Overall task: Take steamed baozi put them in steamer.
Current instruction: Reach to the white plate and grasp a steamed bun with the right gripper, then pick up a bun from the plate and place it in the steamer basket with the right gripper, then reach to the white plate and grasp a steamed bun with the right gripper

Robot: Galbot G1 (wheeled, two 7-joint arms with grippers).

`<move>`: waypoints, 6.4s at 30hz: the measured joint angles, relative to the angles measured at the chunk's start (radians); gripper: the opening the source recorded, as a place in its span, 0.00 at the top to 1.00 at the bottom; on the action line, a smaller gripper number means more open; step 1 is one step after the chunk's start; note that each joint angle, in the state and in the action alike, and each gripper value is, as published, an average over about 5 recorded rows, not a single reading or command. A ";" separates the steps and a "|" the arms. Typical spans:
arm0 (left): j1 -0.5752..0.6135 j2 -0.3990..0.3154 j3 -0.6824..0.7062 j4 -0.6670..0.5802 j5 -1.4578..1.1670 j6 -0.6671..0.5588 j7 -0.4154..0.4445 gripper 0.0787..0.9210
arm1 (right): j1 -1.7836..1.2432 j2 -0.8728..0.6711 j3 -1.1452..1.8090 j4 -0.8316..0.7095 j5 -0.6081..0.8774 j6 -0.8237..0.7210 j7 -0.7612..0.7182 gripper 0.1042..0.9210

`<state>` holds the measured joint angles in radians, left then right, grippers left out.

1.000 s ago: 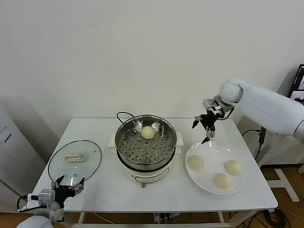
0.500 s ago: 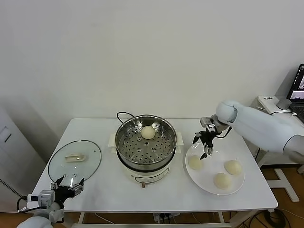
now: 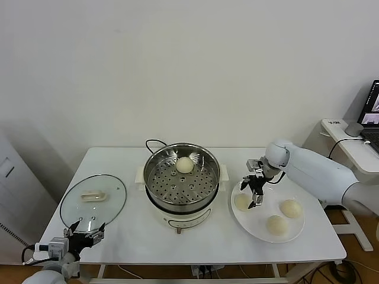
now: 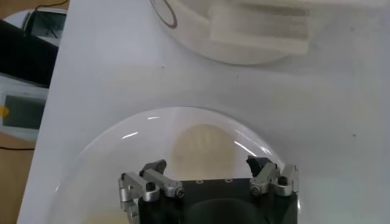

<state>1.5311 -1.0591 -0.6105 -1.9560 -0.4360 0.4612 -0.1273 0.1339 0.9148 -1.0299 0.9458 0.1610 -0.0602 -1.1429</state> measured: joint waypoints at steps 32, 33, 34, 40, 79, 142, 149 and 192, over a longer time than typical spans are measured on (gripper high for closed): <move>0.006 -0.005 0.000 -0.019 0.011 0.000 -0.001 0.12 | 0.321 -0.091 -0.231 0.162 0.218 -0.074 -0.034 0.53; 0.006 -0.004 0.000 -0.021 0.011 0.000 -0.001 0.12 | 0.354 -0.094 -0.252 0.173 0.239 -0.081 -0.036 0.53; 0.005 -0.003 0.001 -0.022 0.011 0.000 -0.001 0.12 | 0.386 -0.095 -0.272 0.184 0.261 -0.089 -0.038 0.53; 0.002 -0.001 0.002 -0.024 0.009 0.000 -0.002 0.12 | 0.547 -0.091 -0.359 0.244 0.407 -0.144 -0.034 0.53; -0.008 0.001 0.006 -0.027 0.005 0.009 -0.004 0.12 | 0.417 0.315 -0.322 0.227 0.763 -0.380 0.380 0.53; 0.025 0.017 -0.006 -0.048 0.004 0.005 -0.001 0.12 | 0.389 -0.330 -0.317 0.400 0.190 -0.135 -0.007 0.12; 0.020 0.012 -0.003 -0.043 0.006 0.005 -0.001 0.12 | 0.255 -0.345 -0.231 0.380 0.099 -0.100 -0.018 0.12; 0.028 -0.007 -0.002 -0.043 0.028 0.005 -0.001 0.12 | -0.082 -0.317 0.040 0.297 -0.085 -0.059 -0.019 0.53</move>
<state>1.5589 -1.0663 -0.6129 -1.9990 -0.4081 0.4664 -0.1278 0.0518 0.5974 -0.9902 1.2432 0.0763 -0.1193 -1.1621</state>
